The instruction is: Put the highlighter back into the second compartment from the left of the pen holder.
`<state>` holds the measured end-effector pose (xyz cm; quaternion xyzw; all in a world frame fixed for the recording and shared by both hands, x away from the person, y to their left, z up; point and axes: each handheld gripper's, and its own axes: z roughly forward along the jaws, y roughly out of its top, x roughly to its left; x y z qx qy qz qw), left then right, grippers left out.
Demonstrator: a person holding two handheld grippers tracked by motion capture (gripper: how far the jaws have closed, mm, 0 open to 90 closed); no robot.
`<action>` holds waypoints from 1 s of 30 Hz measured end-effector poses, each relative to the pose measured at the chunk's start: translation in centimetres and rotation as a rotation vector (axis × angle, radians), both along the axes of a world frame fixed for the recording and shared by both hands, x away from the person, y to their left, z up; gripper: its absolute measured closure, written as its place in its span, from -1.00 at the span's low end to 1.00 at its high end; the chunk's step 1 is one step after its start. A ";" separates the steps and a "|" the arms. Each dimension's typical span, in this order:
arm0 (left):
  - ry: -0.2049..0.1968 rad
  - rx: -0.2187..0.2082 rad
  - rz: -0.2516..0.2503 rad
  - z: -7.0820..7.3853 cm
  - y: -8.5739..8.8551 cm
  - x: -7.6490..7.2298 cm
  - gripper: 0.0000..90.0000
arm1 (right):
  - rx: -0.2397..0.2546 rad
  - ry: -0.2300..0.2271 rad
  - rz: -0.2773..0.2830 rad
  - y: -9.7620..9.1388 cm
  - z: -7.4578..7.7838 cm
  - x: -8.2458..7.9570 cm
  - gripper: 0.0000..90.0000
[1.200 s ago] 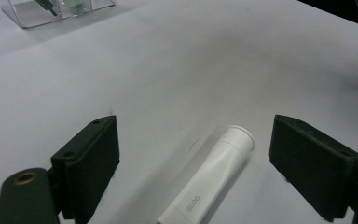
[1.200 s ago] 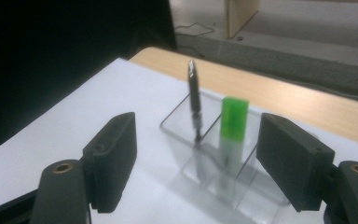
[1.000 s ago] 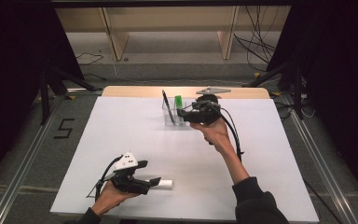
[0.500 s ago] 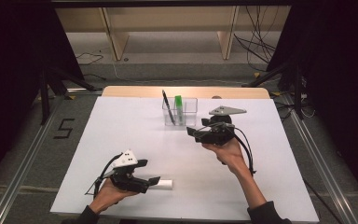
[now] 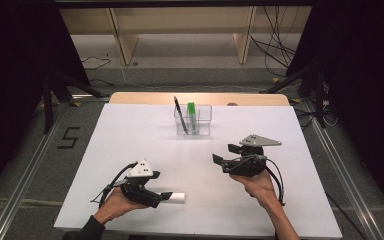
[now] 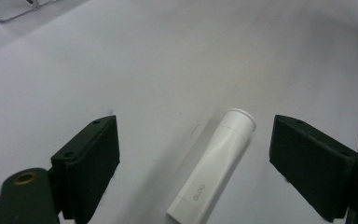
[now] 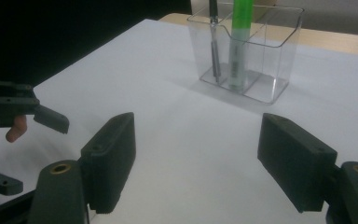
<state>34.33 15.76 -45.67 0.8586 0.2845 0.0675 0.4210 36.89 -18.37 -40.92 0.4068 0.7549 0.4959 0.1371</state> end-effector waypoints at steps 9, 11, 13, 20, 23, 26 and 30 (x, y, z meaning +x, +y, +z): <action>-0.001 0.037 -0.003 0.8 0.5 0.4 -0.65 | 0.015 -0.014 0.021 -0.4 -1.1 -1.6 -0.47; 0.000 0.042 -0.007 1.0 0.6 0.5 -0.65 | 0.020 -0.013 0.027 -0.4 -1.4 -1.9 -0.48; 0.008 0.050 -0.005 1.0 0.7 0.6 -0.65 | 0.017 -0.011 0.029 -0.3 -1.7 -2.2 -0.49; 0.013 0.075 -0.020 1.4 0.7 0.6 -0.65 | 0.009 -0.002 0.036 -0.4 -2.4 -3.0 -0.51; 0.016 0.093 -0.029 1.4 0.5 0.7 -0.65 | 0.009 0.002 0.033 -0.5 -2.7 -3.3 -0.51; 0.015 0.111 -0.043 1.4 0.1 0.7 -0.65 | 0.011 0.002 0.031 -0.6 -2.8 -3.6 -0.52; 0.021 0.136 -0.058 1.5 -0.1 0.7 -0.65 | 0.006 0.005 0.028 -0.7 -3.1 -3.8 -0.53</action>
